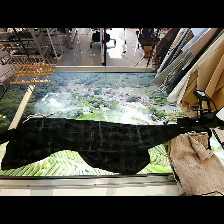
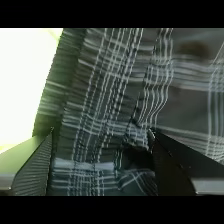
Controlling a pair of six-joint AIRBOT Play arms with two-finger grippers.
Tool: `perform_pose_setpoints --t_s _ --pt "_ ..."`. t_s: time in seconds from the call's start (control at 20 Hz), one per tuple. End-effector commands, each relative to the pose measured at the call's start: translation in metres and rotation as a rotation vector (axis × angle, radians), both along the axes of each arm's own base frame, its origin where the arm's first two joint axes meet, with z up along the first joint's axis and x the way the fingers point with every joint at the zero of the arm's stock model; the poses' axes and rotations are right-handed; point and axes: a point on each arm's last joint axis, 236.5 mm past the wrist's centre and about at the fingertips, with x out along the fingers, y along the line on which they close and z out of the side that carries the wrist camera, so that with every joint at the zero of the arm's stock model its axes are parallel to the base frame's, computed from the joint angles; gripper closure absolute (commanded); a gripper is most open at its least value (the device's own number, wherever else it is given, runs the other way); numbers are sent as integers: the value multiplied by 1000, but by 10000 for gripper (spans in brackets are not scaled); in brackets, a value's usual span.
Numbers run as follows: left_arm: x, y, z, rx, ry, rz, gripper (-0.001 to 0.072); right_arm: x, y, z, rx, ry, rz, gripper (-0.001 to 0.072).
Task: Fold the clothes and pants, and hang the long-sleeved shirts on hangers.
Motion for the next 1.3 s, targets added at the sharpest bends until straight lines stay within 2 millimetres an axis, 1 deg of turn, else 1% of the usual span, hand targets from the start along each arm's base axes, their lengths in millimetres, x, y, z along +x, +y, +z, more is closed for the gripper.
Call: perform_pose_setpoints --t_s 0.0,0.05,0.15,0.2,0.25,0.3,0.35,0.5,0.55,0.6,0.65,0.75,0.85,1.0,1.05,1.15,1.25 --pt "-16 4 -11 29 78 -20 82 1 0 0 0 -5 -1 698" --pt "-17 4 -11 28 78 -20 106 1 0 0 0 -5 -1 698" --pt "-18 2 -10 20 83 -25 116 1 0 0 0 -5 -1 698" --pt "-19 0 -10 12 88 -30 203 1 0 0 0 -5 -1 698" --pt "-22 -3 -10 0 96 -40 310 1 0 1 0 -6 -2 698" --pt "-25 -8 -10 -12 104 -65 454 2 -1 1 -1 -9 -3 698" --pt "-28 -13 -10 -22 109 -108 562 3 -1 1 -2 -14 -5 698" --pt "-34 -31 -5 -54 90 -241 598 4 -1 2 -2 -17 -8 698" --pt "-33 -33 -4 -62 82 -250 671 4 -1 2 -2 -17 -8 698" --pt "-32 -33 -2 -63 73 -247 690 4 -1 2 -2 -17 -8 698" --pt "-28 -35 3 -67 54 -241 690 4 -1 2 -2 -17 -8 698" --pt "-17 -33 19 -53 5 -238 691 3 -1 1 -1 -13 -7 698" --pt "0 -28 49 -28 -77 -217 692 2 -1 1 0 -10 -6 698" --pt "21 -18 103 -16 -215 -187 693 2 -1 1 -2 -11 -6 698" --pt "26 -15 121 -30 -260 -165 693 2 -1 1 -2 -10 -6 698" --pt "32 -9 151 -92 -340 -100 692 2 -1 1 -2 -10 -6 698" --pt "34 -6 174 -164 -427 -59 692 2 -1 1 -2 -10 -5 698"
